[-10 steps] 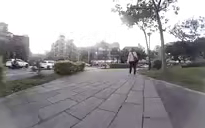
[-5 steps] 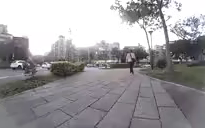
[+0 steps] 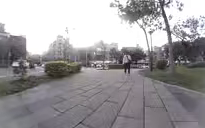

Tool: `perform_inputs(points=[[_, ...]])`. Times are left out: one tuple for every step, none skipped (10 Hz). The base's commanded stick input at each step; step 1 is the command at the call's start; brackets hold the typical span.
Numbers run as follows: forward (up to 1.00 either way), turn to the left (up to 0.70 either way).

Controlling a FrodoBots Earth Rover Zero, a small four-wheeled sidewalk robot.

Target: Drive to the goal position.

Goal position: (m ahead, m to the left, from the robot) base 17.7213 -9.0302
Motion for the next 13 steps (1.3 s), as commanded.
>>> perform_inputs(points=[[1.00,0.00],[1.00,0.00],[1.00,-0.35],[1.00,-0.40],[1.00,-0.05],[1.00,0.00],[1.00,-0.28],[1.00,-0.34],[1.00,-0.25],[1.00,-0.13],[1.00,0.00],[1.00,0.00],[1.00,0.00]])
